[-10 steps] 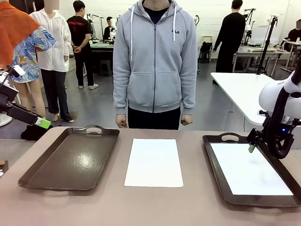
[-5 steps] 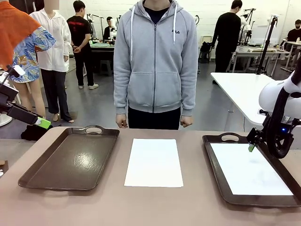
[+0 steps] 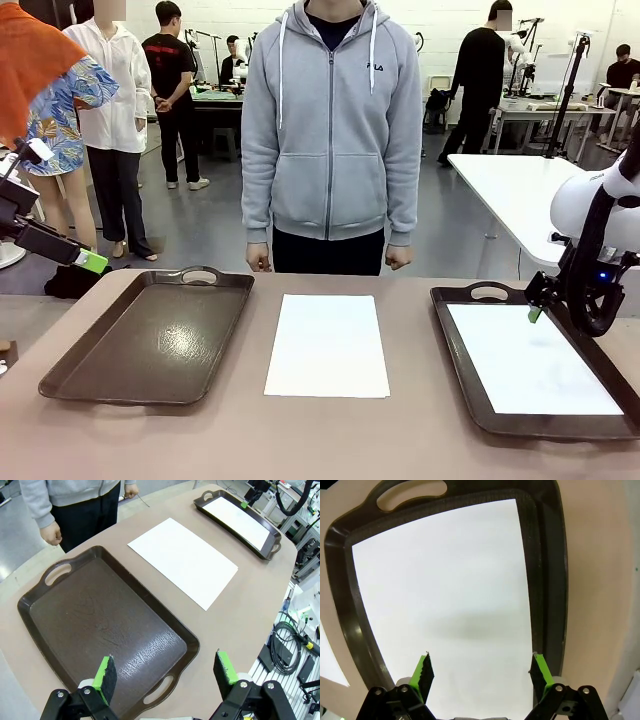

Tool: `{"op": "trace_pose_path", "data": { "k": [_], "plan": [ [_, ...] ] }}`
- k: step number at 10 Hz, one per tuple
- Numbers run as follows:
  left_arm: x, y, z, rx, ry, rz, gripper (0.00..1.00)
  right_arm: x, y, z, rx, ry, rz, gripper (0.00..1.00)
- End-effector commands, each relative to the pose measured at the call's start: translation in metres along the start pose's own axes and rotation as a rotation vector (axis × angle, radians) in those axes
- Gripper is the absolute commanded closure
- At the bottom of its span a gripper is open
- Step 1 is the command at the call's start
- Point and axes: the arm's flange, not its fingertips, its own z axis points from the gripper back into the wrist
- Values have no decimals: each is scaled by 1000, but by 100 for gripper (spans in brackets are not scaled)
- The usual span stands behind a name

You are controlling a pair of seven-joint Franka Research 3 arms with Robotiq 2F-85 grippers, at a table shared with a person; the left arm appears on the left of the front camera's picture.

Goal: Sort the A4 documents.
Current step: Place the A4 Paper in the designated Handle tray, then receive the A4 Paper.

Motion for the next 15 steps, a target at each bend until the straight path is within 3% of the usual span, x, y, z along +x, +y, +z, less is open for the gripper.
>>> {"op": "trace_pose_path", "data": {
  "k": [1,9,11,13,15],
  "plan": [
    [0,2,0,-15,-15,-7,0,-1,0,0,-2,8,1,0],
    [0,2,0,-15,-15,-7,0,0,0,0,0,0,0,0],
    [0,2,0,-15,-15,-7,0,-32,28,41,-106,-257,167,0],
    [0,2,0,-15,-15,-7,0,-48,54,75,-135,-386,284,0],
    [0,2,0,-15,-15,-7,0,-59,68,97,-62,-427,424,0]
  ]
}}
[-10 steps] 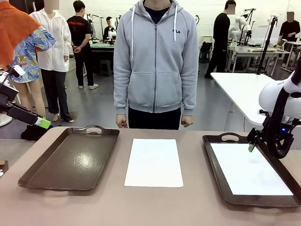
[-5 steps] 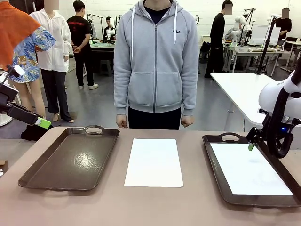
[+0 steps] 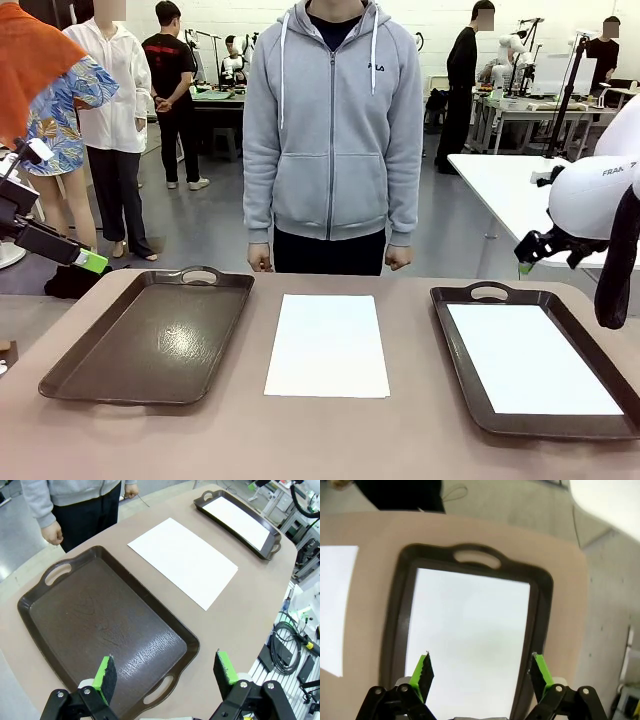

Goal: Sort the A4 documents.
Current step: Receive the A4 Paper.

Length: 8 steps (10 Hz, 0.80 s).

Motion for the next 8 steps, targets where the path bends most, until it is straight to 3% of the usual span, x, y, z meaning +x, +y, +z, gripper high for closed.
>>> {"op": "trace_pose_path", "data": {
  "k": [1,4,8],
  "plan": [
    [0,1,0,-15,-15,-7,0,-13,1,12,116,-57,103,0],
    [0,1,0,-15,-15,-7,0,-20,3,68,388,-176,383,0],
    [0,1,0,-15,-15,-7,0,-29,-20,102,518,-305,522,0]
  ]
}}
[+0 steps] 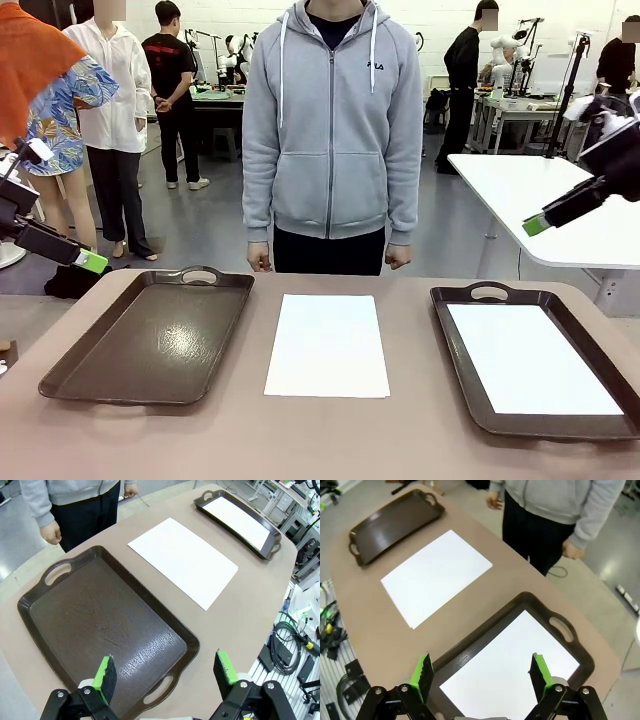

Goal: Sort the A4 documents.
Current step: Receive the A4 Paper.

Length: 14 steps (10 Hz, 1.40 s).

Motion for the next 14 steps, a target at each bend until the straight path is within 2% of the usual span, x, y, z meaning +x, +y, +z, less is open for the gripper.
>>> {"op": "trace_pose_path", "data": {
  "k": [1,3,5,8,12,14],
  "plan": [
    [0,1,0,-15,-16,-7,0,-8,-13,1,97,-31,26,0],
    [0,1,0,-15,-16,-7,0,-15,-18,6,213,-77,35,0],
    [0,1,0,-15,-16,-7,0,-26,-22,11,266,-114,26,0],
    [0,1,0,-15,-16,-7,0,-34,-16,20,234,-92,46,0],
    [0,1,0,-15,-16,-7,0,-40,-6,16,295,-43,94,0],
    [0,1,0,-15,-16,-7,0,-40,1,15,288,1,109,0]
  ]
}}
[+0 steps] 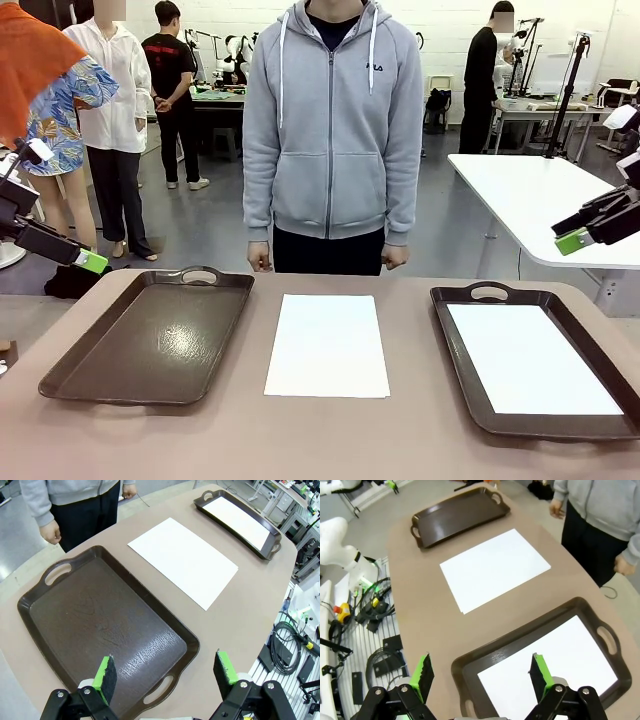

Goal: Sort the A4 documents.
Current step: Receive the A4 Paper.

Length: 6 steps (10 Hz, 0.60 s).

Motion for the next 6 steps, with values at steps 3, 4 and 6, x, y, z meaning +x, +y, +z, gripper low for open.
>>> {"op": "trace_pose_path", "data": {
  "k": [3,4,6],
  "plan": [
    [0,1,0,-15,-16,-8,0,-5,-1,-3,-12,69,-9,0],
    [0,1,0,-15,-16,-8,0,-7,-3,-3,-28,80,-28,0],
    [0,1,0,-15,-16,-8,0,-11,-3,2,-59,88,-51,0]
  ]
}}
